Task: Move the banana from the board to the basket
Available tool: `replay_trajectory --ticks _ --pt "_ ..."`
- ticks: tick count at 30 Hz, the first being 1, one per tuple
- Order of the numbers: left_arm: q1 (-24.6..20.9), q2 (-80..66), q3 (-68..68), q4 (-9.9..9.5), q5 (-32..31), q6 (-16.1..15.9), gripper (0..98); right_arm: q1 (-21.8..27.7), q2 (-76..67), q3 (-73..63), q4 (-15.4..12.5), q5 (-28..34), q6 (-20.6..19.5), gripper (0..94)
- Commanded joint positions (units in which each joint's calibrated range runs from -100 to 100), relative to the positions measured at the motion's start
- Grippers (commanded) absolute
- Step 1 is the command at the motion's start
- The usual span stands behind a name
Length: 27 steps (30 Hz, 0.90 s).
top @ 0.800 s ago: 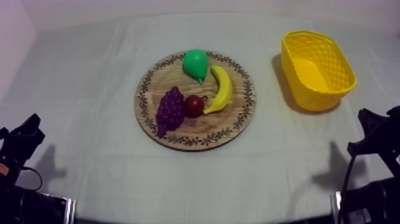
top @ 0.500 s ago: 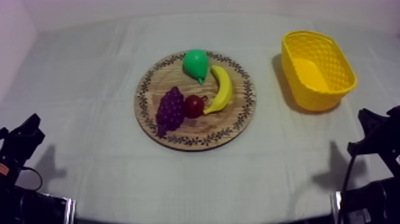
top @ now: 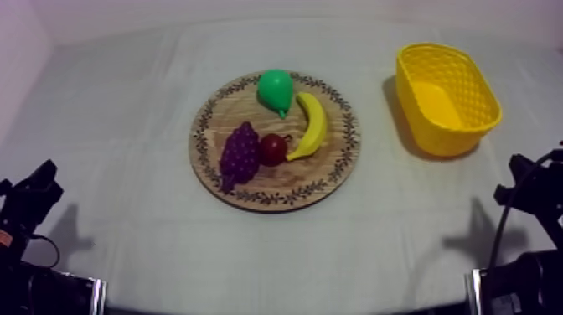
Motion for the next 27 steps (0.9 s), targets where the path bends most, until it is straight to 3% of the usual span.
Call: replay_trajectory --ticks 1,4,7,12,18,22,27 --pt "-0.01 -0.03 0.03 -0.01 -0.02 0.00 0.1 1.51 4.42 -0.63 -3.91 -3.04 1.82 0.4" --pt "-0.01 -0.03 0.03 -0.01 -0.02 -0.02 0.1 3.79 13.85 -10.31 -11.10 -1.14 9.98 0.3" --pt "-0.01 -0.03 0.03 -0.01 -0.02 0.03 0.1 4.52 26.07 -29.28 -12.59 6.20 11.35 0.3" --pt "-0.01 -0.03 0.03 -0.01 -0.02 -0.01 0.1 0.81 47.16 -68.69 -6.04 20.70 2.88 0.3" --pt "-0.01 -0.03 0.03 -0.01 -0.02 -0.01 0.1 -8.11 68.97 -106.87 3.32 36.61 -7.77 0.3" --pt "-0.01 -0.03 0.03 -0.01 -0.02 -0.01 0.1 -14.89 79.83 -119.74 8.15 44.49 -13.22 0.3" --pt "-0.01 -0.03 0.03 -0.01 -0.02 -0.01 0.1 -22.59 89.66 -124.28 12.96 48.76 -19.88 0.3"
